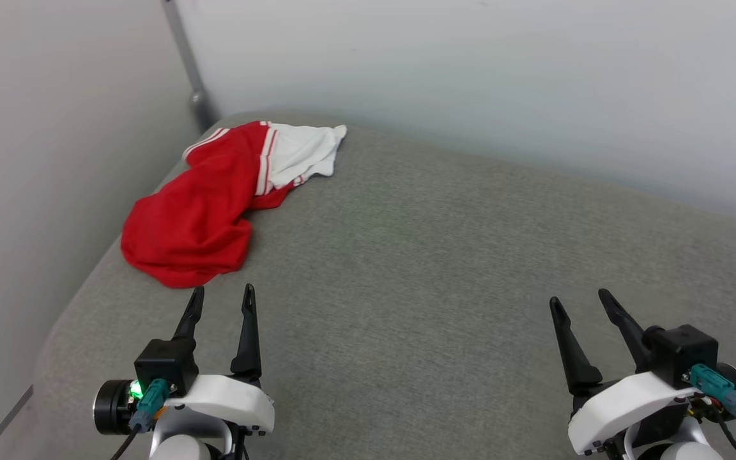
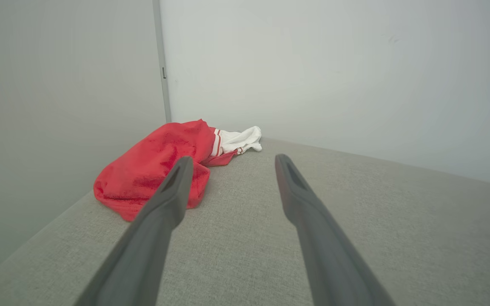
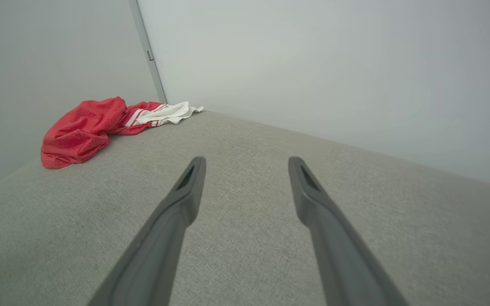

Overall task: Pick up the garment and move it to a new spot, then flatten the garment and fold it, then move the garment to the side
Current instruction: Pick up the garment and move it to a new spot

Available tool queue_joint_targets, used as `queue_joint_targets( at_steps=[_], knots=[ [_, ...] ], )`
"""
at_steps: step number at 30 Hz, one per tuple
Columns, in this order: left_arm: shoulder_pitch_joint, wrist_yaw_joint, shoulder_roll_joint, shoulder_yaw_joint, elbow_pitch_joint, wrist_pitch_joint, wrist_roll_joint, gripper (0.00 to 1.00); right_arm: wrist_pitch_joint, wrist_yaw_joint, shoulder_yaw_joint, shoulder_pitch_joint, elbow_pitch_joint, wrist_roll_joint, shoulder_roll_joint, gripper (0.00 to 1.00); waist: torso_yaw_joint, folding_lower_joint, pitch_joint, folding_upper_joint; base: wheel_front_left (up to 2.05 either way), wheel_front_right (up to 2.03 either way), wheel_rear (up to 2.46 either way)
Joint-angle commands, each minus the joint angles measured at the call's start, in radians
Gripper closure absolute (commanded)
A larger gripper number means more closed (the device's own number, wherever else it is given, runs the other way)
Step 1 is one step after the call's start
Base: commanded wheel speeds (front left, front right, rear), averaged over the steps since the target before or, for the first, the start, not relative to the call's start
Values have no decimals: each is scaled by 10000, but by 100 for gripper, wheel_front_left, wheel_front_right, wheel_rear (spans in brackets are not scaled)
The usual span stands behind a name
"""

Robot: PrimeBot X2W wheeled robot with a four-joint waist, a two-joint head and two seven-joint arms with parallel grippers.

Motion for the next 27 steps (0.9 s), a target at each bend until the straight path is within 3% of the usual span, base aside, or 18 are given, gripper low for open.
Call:
queue_joint_targets(
  at_steps=[1, 14, 21, 27],
  knots=[
    [69, 0, -10, 54, -51, -27, 48, 0, -8, -3, 44, -132, -47, -25, 13, 0, 418, 0, 43, 0, 0, 0, 0],
    [185, -169, -13, 356, -102, -27, -17, 0, 15, -5, 261, -158, -48, -28, 13, 0, 788, 0, 79, 0, 0, 0, 0],
    [-443, -388, 179, 510, 243, -27, -93, 0, 167, -3, 327, -360, -233, -98, 13, 0, 479, 0, 450, 0, 0, 0, 0],
    [-2268, -746, 717, 789, 495, 692, -578, 0, 415, -3, 496, -886, -623, -302, -28, 0, -227, 0, 1471, 0, 0, 0, 0]
  ],
)
